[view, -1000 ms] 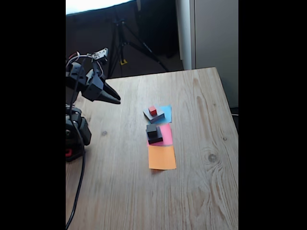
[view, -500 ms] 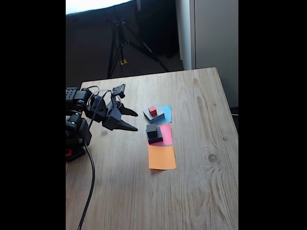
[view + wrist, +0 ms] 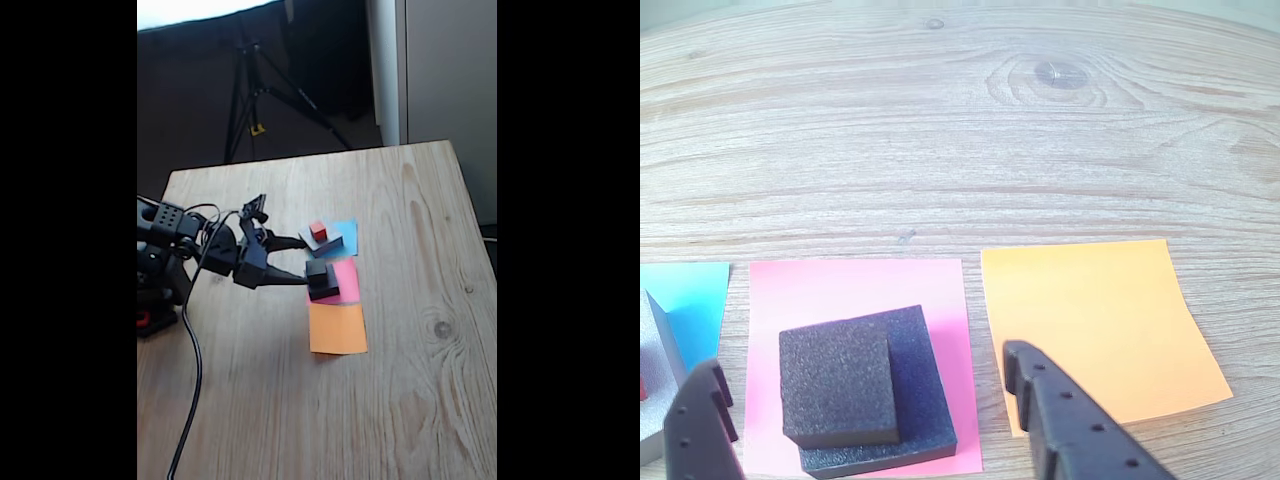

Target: Tower of hanoi

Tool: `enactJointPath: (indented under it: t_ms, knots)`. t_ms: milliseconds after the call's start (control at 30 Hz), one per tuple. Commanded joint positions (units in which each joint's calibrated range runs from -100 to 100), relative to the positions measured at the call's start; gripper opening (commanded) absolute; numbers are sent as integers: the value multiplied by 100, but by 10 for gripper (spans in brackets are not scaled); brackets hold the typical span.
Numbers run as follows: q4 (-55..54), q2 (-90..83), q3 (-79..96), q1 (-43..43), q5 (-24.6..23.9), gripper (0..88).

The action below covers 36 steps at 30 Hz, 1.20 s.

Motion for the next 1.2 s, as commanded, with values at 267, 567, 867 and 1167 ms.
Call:
enactJointPath:
  t_ms: [267, 567, 867, 1167]
  knots:
    - [-2118, 1020, 488, -275, 220, 334]
    - [-2960, 1671, 579, -384, 321, 333]
    - [-3737, 2390, 679, -409, 538, 330]
    - [-4344, 3003, 670, -434, 538, 329]
